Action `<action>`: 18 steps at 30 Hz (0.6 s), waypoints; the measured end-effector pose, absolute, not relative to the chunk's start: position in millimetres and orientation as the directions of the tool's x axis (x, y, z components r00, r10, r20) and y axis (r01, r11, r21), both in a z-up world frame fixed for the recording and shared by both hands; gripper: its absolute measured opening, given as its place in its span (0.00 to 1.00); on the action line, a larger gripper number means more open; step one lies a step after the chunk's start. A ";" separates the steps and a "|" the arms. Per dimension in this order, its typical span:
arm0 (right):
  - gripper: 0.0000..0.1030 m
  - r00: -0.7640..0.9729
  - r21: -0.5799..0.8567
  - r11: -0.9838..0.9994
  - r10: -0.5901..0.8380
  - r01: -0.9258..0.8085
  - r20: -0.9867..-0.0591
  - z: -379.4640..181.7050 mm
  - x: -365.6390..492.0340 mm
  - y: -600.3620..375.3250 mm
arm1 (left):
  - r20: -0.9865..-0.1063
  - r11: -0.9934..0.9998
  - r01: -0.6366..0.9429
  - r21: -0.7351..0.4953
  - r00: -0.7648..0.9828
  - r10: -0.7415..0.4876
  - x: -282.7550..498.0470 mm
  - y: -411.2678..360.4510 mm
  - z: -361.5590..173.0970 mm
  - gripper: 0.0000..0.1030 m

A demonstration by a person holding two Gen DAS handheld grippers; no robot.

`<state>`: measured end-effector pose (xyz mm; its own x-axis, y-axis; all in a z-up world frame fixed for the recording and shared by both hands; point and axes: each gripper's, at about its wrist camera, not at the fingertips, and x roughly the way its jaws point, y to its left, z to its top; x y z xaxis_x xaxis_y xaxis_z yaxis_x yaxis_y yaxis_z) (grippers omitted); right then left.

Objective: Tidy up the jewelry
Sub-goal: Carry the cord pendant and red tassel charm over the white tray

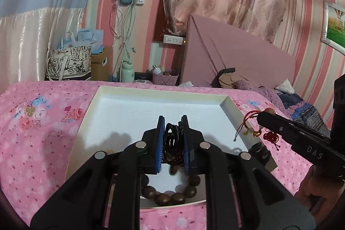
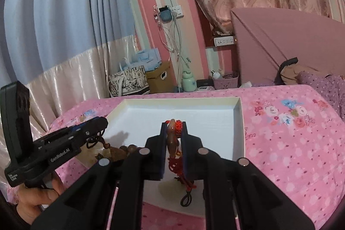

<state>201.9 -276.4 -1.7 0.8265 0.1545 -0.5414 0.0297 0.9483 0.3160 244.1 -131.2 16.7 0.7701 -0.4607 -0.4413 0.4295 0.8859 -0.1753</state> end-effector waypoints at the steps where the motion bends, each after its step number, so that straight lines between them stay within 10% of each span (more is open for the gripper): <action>1: 0.11 0.823 0.320 0.947 0.163 0.025 -0.545 -3.2 202.4 -275.6 | -0.439 0.884 0.433 -0.176 0.769 -0.465 244.1 -130.8 15.4 0.13; 18: 0.11 0.798 0.277 0.959 0.121 0.059 -0.591 -21.0 206.6 -270.4 | -0.492 0.903 0.417 -0.105 0.767 -0.411 244.8 -145.9 -0.3 0.13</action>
